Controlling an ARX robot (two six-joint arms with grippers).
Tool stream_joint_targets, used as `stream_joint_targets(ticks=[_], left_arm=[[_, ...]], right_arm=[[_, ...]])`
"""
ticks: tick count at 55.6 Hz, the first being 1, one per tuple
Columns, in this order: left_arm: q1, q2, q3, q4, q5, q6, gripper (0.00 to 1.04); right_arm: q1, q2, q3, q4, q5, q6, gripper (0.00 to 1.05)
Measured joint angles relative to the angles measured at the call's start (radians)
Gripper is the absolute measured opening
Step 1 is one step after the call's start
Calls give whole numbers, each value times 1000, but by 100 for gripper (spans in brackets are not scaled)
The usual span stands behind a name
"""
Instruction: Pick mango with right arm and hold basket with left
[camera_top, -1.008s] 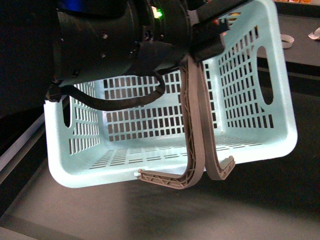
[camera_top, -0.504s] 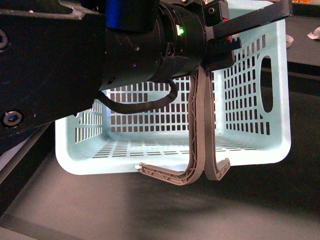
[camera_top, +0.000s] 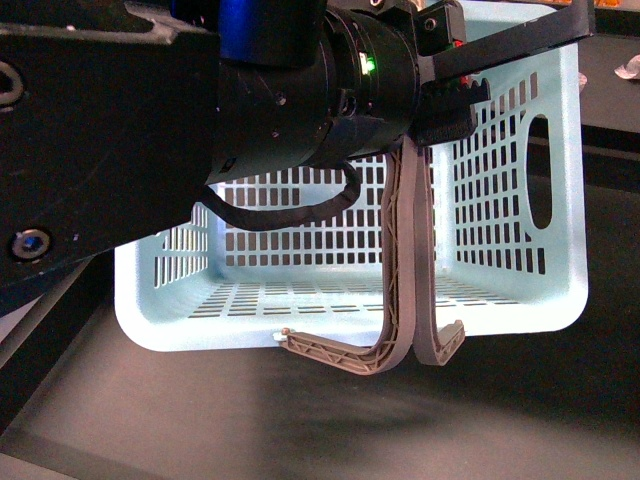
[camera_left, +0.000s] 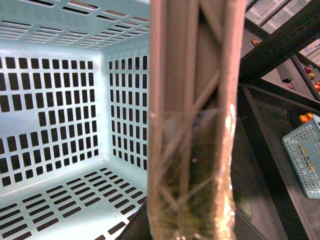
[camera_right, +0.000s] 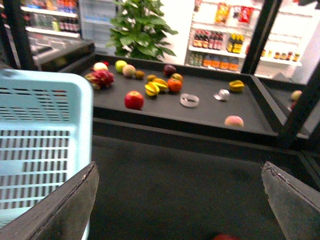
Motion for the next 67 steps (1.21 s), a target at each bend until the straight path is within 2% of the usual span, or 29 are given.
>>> stream_joint_targets(ticks=[11,17,23,45,67], left_arm=[[1,0,0,0,-3,2,6],[1,0,0,0,-3,1,6],[1,0,0,0,-3,2,6],[1,0,0,0,-2,1,6],[1,0,0,0,0,1,6]], right_arm=[[-71,602,120,298,-6,-52,97],[-88,892,181,404,19,-90,97],[-103,1121,245,449,41,-116,97],[-159,1645,477,481,91,-167,97],[-212,1887,655,424,126,-187,97]])
